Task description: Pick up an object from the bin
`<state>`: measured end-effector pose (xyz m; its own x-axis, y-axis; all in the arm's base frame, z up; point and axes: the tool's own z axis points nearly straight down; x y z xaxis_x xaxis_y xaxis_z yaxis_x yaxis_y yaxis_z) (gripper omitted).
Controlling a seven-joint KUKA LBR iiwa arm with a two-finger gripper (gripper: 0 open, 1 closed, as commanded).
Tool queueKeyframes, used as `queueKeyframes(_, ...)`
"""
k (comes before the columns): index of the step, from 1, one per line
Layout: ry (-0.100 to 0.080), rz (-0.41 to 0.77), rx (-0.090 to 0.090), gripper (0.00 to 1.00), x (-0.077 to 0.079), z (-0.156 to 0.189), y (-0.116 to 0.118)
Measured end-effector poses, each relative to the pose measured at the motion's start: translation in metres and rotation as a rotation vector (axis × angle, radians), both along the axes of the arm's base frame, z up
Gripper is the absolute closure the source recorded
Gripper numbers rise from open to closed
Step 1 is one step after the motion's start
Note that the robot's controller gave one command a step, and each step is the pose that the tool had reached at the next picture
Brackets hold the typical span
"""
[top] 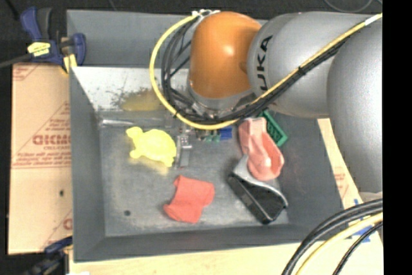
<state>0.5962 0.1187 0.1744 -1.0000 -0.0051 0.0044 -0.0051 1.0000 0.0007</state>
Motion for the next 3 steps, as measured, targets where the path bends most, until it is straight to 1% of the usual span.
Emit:
queueKeyframes(1, -0.007, -0.002, 0.001, 0.0, 0.001, 0.005, -0.001)
queueKeyframes(2, -0.014, 0.054, 0.001, 0.0, 0.001, -0.033, 0.002)
queueKeyframes(3, -0.01, 0.027, 0.002, 0.0, -0.002, -0.082, 0.001)
